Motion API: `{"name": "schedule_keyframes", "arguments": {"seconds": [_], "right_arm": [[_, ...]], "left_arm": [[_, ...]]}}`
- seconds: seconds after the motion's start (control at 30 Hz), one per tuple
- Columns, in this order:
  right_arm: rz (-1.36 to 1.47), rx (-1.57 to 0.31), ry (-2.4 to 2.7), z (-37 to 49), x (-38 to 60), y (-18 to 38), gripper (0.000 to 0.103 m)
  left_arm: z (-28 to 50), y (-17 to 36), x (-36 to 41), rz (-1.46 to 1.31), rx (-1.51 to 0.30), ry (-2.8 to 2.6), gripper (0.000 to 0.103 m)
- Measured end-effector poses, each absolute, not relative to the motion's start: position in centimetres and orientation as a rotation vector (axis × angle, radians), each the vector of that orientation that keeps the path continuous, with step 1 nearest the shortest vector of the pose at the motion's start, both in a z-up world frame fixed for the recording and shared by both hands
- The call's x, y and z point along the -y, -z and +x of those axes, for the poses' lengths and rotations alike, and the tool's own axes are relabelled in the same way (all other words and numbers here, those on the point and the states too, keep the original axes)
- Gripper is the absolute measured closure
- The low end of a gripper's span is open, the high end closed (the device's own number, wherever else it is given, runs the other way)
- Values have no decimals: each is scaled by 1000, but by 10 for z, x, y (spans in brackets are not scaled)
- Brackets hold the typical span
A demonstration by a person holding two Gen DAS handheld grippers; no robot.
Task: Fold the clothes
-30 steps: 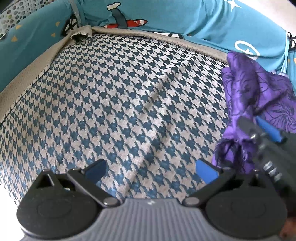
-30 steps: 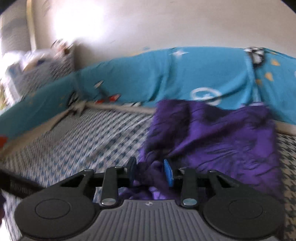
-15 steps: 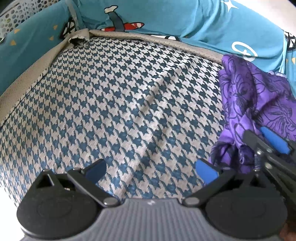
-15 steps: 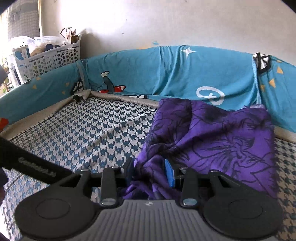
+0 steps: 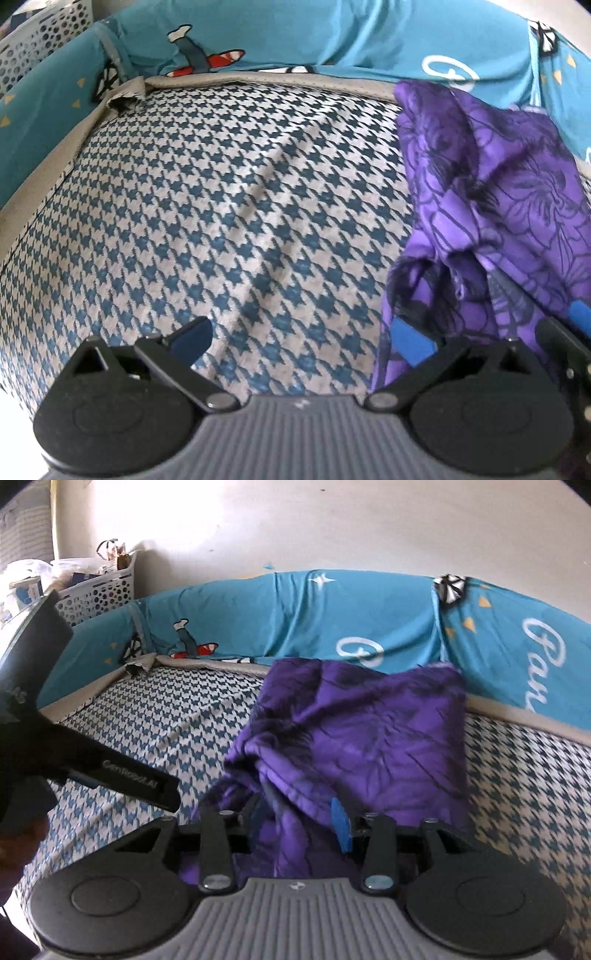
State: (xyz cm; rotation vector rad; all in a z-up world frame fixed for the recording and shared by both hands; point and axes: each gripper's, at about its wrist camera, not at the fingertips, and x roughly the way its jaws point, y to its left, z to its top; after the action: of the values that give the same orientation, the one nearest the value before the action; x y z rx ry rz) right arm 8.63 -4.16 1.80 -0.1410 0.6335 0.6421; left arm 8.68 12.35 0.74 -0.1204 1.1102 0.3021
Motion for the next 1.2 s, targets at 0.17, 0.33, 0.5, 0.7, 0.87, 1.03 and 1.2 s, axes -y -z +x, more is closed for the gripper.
{"name": "schedule_keyframes", "arguments": {"seconds": [0.17,0.33,0.5,0.7,0.87,1.03,1.2], "right_arm": [[-136,-648,-620,76,52,-18,60],[-127,-647,-598,67,59,-20,56],[-120,-656,-565,58,68,-21,55],[-102,-664,-528,47,80,-22,54],[-84,-672,-499,39,90,-22,50],[-79,-678,-480,30,98,-21,49],[-69,-685,-464,23,105,-20,49]], "left_arm": [[84,-3,-106,-76,-1116,-277,0],[79,1,-90,-28,-1113,-255,0],[71,2,-76,1,-1100,-229,0],[54,2,-64,11,-1087,-195,0],[39,-1,-55,32,-1060,-170,0],[26,-3,-46,62,-1036,-150,0],[17,-2,-40,69,-1035,-135,0]]}}
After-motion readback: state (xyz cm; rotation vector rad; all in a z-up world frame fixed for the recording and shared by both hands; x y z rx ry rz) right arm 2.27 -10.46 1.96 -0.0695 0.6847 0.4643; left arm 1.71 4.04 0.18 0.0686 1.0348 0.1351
